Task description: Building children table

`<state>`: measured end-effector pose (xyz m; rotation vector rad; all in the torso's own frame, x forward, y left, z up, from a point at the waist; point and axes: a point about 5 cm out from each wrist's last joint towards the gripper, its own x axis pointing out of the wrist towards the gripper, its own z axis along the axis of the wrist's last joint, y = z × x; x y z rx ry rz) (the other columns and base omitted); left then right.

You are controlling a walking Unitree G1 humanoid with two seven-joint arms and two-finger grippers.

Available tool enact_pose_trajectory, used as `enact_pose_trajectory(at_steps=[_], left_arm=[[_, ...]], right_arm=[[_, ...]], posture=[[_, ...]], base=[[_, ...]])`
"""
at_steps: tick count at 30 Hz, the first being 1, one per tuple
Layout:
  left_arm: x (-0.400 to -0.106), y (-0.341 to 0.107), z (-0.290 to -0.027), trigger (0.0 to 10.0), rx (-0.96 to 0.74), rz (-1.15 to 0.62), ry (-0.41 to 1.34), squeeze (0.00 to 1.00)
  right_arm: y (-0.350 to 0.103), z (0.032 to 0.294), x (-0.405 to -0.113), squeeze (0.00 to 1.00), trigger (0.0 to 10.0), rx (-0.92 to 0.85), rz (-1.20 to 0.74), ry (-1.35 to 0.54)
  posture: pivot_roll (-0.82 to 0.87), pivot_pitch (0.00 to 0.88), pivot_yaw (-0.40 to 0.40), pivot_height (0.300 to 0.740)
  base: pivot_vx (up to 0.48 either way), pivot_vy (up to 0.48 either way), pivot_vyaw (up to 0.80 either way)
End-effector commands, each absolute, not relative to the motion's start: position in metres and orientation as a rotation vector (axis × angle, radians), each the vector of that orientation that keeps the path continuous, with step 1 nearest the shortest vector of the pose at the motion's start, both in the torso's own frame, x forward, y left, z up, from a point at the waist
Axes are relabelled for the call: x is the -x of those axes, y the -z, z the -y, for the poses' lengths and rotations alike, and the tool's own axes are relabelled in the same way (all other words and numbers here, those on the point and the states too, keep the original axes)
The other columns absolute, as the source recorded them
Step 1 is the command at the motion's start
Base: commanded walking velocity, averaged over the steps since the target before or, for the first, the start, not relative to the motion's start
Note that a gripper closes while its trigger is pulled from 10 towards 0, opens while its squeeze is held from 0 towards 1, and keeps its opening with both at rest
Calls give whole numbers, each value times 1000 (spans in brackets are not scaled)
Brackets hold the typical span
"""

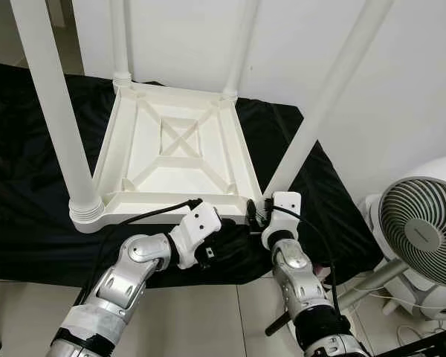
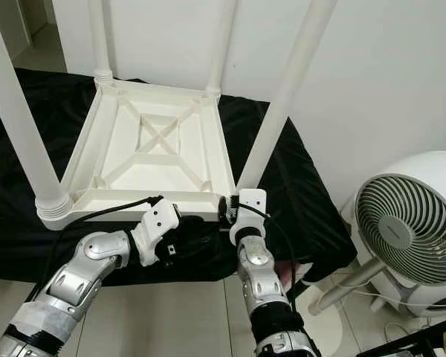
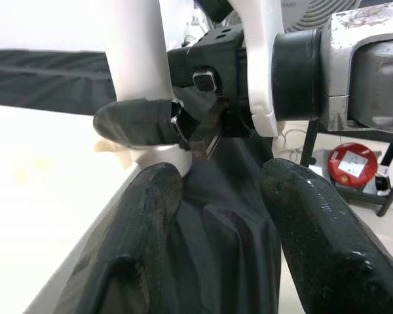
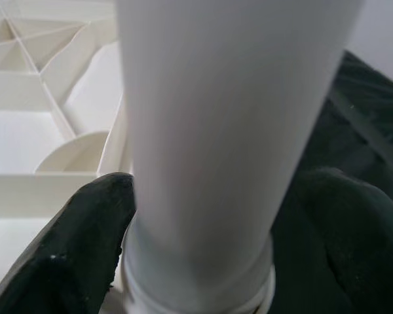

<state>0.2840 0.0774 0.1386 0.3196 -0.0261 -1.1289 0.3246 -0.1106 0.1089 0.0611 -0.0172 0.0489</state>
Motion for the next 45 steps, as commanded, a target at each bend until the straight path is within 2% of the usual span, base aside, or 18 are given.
enact_pose_trajectory(at_steps=[1,2,3,4,12,16,25,28,29,34,38,45], left_arm=[[-292,-141,-80,10000,-334,53,1017,0],[-296,-142,-83,10000,-326,54,979,0],[-296,-142,-83,10000,-326,54,979,0],[-300,-143,-86,10000,-335,55,938,0],[-311,-142,-93,10000,-378,45,844,0],[-327,-126,-106,10000,-508,-55,704,0],[-346,-123,-119,10000,-487,-132,533,0],[-346,-130,-115,10000,-472,-81,558,0],[-342,-135,-109,10000,-454,-40,630,0],[-337,-138,-104,10000,-457,-5,703,0],[-319,-146,-91,10000,-328,65,870,0],[-327,-151,-93,10000,-259,68,781,0]], right_arm=[[-110,116,-320,1000,10000,-67,27,-42],[-111,118,-315,741,10000,-52,48,-52],[-111,118,-315,741,10000,-52,48,-52],[-110,120,-310,0,10000,-55,64,-70],[-112,133,-293,0,10000,-67,127,-121],[-108,142,-283,0,10000,-73,126,-140],[-108,147,-276,0,10000,-97,124,-108],[-108,147,-275,0,10000,-105,128,-109],[-106,148,-274,0,10000,-100,123,-112],[-105,150,-273,0,10000,-96,117,-115],[-103,152,-273,0,10000,-90,109,-122],[-103,151,-272,0,10000,-89,106,-122]], posture=[[90,0,-161,740],[89,0,-162,740],[89,0,-162,740],[87,0,-162,740],[76,0,-157,740],[60,0,-148,740],[42,0,-133,740],[41,0,-129,740],[41,0,-128,740],[43,0,-128,740],[51,0,-133,740],[54,0,-138,740]], base=[[0,0,0],[0,0,0],[0,0,0],[0,0,0],[0,0,0],[0,0,0],[0,0,0],[0,0,0],[0,0,0],[0,0,0],[0,0,0],[0,0,0]])
